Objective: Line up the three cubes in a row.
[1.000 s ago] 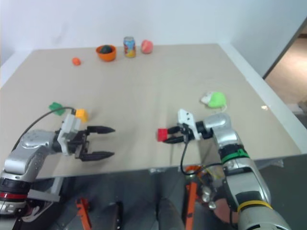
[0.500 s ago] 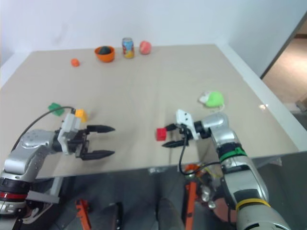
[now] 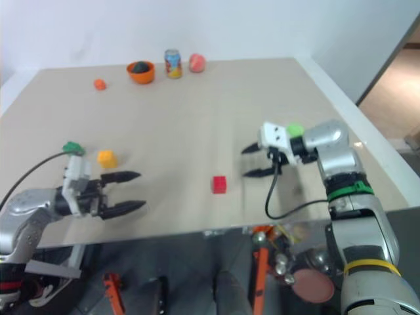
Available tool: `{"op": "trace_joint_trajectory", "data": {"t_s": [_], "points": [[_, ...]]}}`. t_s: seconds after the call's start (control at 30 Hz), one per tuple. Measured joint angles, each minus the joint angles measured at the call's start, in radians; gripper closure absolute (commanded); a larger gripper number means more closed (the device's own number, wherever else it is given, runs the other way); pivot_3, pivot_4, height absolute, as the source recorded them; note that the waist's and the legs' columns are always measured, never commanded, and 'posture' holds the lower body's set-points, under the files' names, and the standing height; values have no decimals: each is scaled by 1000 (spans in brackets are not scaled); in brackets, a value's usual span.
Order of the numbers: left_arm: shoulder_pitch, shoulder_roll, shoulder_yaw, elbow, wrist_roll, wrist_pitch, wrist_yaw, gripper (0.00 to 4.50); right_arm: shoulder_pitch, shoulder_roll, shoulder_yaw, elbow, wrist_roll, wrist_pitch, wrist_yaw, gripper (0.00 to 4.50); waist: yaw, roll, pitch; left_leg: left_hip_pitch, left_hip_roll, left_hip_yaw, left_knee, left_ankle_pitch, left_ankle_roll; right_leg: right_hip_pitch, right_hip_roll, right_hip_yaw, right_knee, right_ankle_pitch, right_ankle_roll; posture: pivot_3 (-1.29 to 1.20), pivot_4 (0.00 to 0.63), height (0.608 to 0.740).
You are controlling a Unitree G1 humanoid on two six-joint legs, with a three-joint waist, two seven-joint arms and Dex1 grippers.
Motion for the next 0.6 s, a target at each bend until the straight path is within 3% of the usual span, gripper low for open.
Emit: {"op": "trace_joint_trajectory", "data": {"t_s": [0.13, 0.27, 0.37, 0.47, 0.6], "points": [[-25, -57, 186, -3, -152, 87, 214, 0, -91, 97, -128, -73, 131, 102, -113, 992, -1, -1, 0, 1, 0, -1, 2, 0, 0, 2, 0, 0, 0, 1, 0, 0, 150, 740], [-23, -76, 297, 48, -148, 74, 380, 0, -29, 207, -139, -174, 158, 166, -234, 992, 2, -2, -1, 0, 0, -1, 2, 0, 0, 2, 0, 0, 0, 1, 0, 0, 150, 740], [-15, -77, 328, 113, -82, 51, 482, 0, 83, 272, -117, -268, 166, 216, -293, 992, 7, -2, -1, -1, 0, -1, 2, 0, 0, 2, 0, 0, 0, 1, 1, 0, 150, 740], [-18, -64, 320, 250, 77, 18, 634, 0, 201, 362, -71, -421, 172, 296, -390, 992, 8, -2, -1, -2, 0, -1, 2, 0, -1, 0, 0, 0, 0, 1, 1, 0, 150, 740], [-47, -59, 296, 324, 160, -10, 682, 0, 223, 377, -69, -497, 162, 331, -472, 992, 13, -3, -1, -3, 0, -1, 2, 1, -2, 0, 0, -1, 0, 1, 1, 0, 150, 740]]}}
